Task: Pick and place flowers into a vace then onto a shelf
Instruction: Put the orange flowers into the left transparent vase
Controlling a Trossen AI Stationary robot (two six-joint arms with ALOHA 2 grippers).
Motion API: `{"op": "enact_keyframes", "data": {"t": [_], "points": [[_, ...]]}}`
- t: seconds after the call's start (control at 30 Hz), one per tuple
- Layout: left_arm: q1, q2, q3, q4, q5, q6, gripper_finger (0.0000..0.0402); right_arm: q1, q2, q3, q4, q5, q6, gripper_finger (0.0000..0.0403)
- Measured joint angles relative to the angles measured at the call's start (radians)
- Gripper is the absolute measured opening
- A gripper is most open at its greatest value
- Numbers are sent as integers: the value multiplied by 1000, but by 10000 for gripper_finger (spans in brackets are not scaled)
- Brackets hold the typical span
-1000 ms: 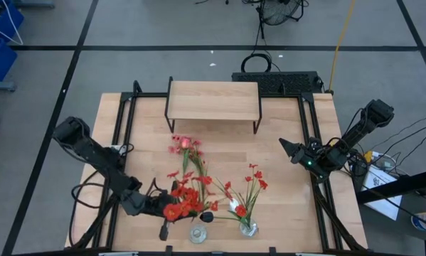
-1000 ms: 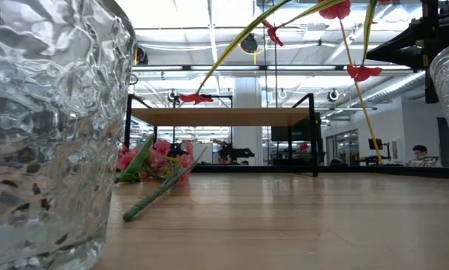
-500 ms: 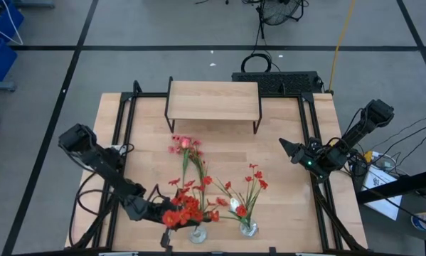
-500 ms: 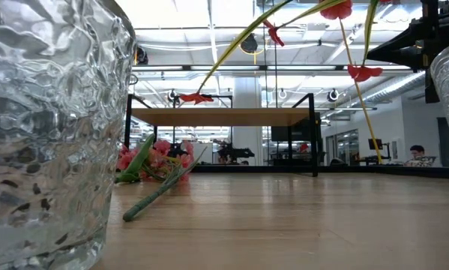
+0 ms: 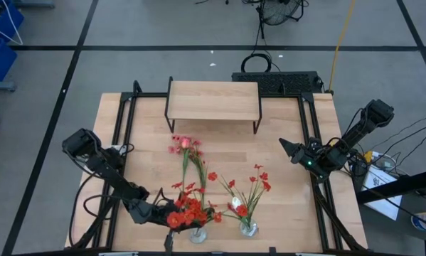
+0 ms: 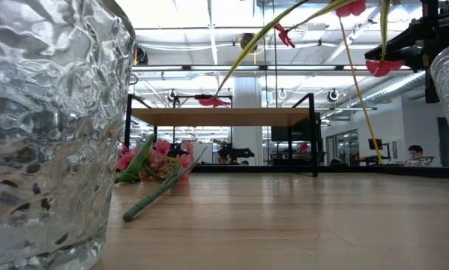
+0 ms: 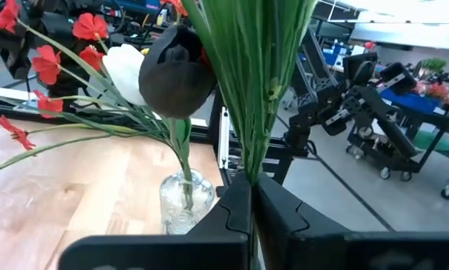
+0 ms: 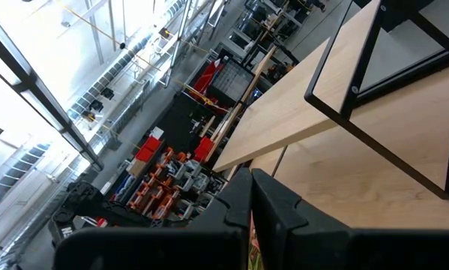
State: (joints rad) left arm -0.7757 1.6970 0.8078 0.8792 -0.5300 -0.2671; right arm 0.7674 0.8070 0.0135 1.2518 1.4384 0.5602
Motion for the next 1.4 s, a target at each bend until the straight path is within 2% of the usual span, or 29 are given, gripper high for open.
{"op": "enact_keyframes", "data": {"t": [0.3, 0.53, 0.87, 1.17, 1.27, 1.4], "points": [[0, 0, 0, -37, -12, -53, 27, 0, 0, 0, 0, 0, 0, 4], [0, 0, 0, -85, -21, -85, 29, 0, 0, 0, 0, 0, 0, 4], [-5, 0, 0, -176, -24, -232, 30, 0, 0, 0, 0, 0, 0, 4], [-8, -1, 0, -272, -53, -296, 32, 0, 0, 0, 0, 0, 0, 4], [-8, -1, 0, -295, -56, -331, 45, 0, 0, 0, 0, 0, 0, 4], [-11, -1, 0, -317, -56, -358, 82, 0, 0, 0, 0, 0, 0, 4]]}}
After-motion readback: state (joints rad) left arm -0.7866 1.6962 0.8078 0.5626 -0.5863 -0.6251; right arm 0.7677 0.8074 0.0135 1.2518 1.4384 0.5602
